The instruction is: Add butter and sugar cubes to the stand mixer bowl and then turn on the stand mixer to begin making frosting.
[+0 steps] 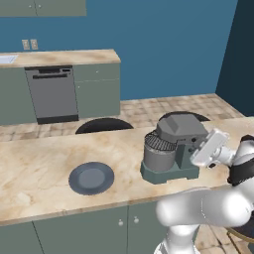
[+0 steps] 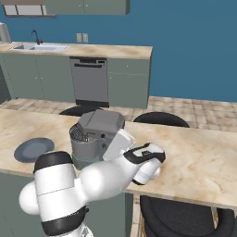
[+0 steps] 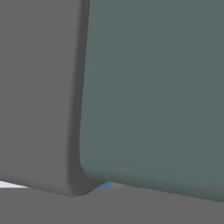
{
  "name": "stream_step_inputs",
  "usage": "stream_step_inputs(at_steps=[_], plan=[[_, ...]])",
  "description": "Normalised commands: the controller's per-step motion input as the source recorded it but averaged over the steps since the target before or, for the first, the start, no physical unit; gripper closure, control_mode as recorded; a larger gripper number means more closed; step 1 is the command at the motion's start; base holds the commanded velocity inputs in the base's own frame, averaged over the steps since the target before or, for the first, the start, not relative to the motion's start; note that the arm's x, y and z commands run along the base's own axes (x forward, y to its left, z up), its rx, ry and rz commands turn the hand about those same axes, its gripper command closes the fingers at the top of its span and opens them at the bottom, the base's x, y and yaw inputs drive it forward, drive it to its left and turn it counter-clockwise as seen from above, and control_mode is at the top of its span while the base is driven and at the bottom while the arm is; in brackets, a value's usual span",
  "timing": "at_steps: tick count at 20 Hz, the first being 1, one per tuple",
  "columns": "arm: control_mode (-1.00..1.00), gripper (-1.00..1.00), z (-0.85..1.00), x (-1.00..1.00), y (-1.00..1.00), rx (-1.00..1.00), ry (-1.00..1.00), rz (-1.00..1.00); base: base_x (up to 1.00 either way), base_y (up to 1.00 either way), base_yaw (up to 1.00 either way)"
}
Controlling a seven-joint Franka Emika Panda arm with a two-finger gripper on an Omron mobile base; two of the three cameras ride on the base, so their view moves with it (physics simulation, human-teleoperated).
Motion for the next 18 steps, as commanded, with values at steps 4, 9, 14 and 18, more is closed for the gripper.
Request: stream_step_inputs(at_steps=[4,9,14,18], plan=[[-1.0,1.0,-0.88,-0.05,0.39,0.24,0.0,0.01,0.0,0.0,0.0],[-1.0,1.0,-0.6,-0.18,0.43,0.14,0.0,0.0,0.0,0.0,0.0],[-1.0,1.0,-0.07,-0.34,0.36,0.01,-0.01,0.0,0.0,0.0,0.0],[-1.0,1.0,-0.03,-0.59,0.39,0.0,-0.04,0.0,0.0,0.0,0.0]])
